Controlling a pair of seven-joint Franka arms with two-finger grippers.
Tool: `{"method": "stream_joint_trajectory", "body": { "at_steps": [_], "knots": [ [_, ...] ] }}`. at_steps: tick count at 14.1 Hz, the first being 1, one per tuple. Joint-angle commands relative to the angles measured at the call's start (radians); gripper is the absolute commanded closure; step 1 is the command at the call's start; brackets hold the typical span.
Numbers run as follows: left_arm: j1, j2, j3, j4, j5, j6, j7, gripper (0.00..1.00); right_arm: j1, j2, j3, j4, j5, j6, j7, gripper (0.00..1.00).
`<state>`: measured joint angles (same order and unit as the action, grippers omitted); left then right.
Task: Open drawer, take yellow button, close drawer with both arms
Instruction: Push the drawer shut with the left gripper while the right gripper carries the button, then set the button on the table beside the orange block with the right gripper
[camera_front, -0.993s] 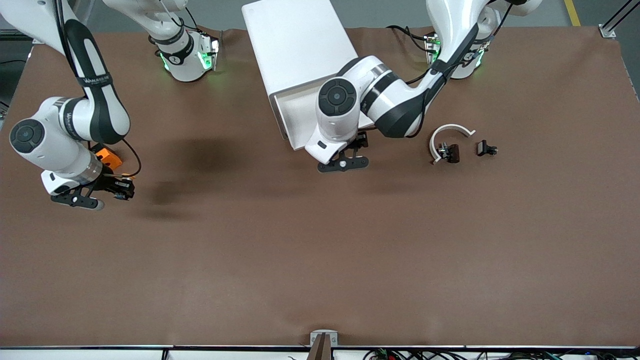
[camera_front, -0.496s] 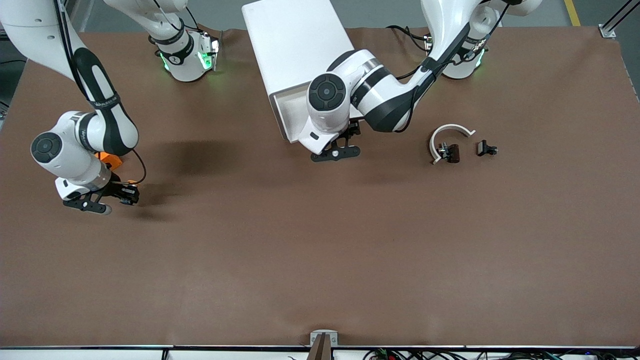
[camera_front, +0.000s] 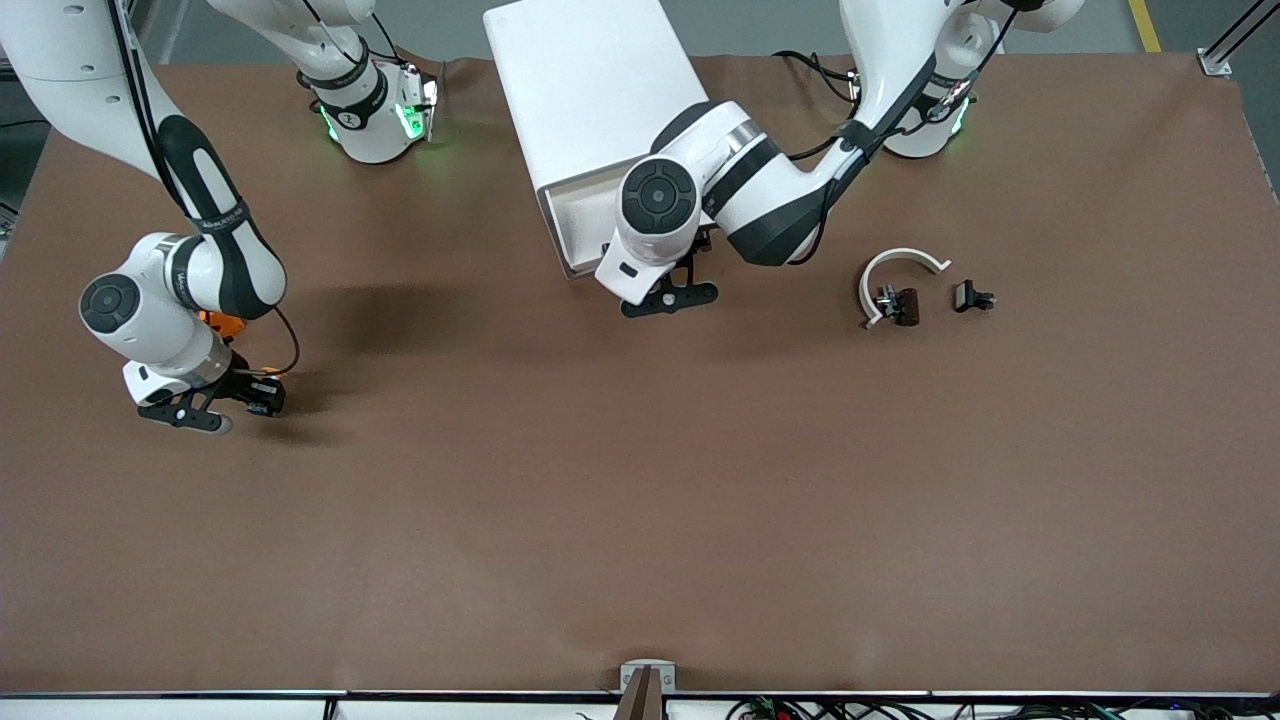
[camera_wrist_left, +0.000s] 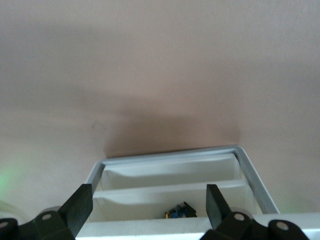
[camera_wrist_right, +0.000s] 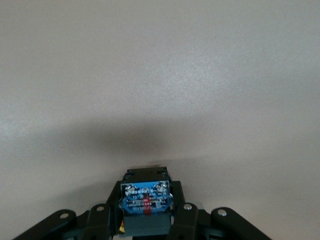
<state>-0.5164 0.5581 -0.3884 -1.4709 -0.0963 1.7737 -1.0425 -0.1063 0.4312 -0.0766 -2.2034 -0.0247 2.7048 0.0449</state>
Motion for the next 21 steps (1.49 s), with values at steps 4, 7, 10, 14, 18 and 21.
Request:
{"method": "stream_joint_trajectory", "body": {
  "at_steps": [4, 7, 10, 14, 18, 21],
  "knots": [
    [-0.002, 0.016, -0.023, 0.003, -0.118, -0.013, -0.094, 0.0, -0.02, 0.061, 0.028, 0.048, -0.001, 0.004, -0.016, 0.83],
    [-0.002, 0.022, -0.023, 0.006, -0.19, -0.039, -0.112, 0.0, -0.023, 0.066, 0.035, 0.059, 0.0, -0.002, -0.017, 0.0],
    [-0.011, 0.028, -0.023, 0.004, -0.218, -0.068, -0.116, 0.0, -0.019, 0.026, 0.035, 0.059, 0.0, -0.039, -0.036, 0.0],
    [-0.017, 0.034, -0.023, 0.004, -0.279, -0.099, -0.119, 0.0, -0.023, -0.092, 0.034, 0.094, 0.0, -0.242, -0.092, 0.0],
    [-0.02, 0.049, -0.024, 0.004, -0.312, -0.1, -0.146, 0.0, -0.024, -0.207, 0.032, 0.216, -0.001, -0.549, -0.094, 0.0],
    [-0.019, 0.058, -0.035, 0.004, -0.345, -0.111, -0.16, 0.0, -0.019, -0.221, 0.032, 0.477, -0.001, -0.929, -0.094, 0.0]
  ]
}}
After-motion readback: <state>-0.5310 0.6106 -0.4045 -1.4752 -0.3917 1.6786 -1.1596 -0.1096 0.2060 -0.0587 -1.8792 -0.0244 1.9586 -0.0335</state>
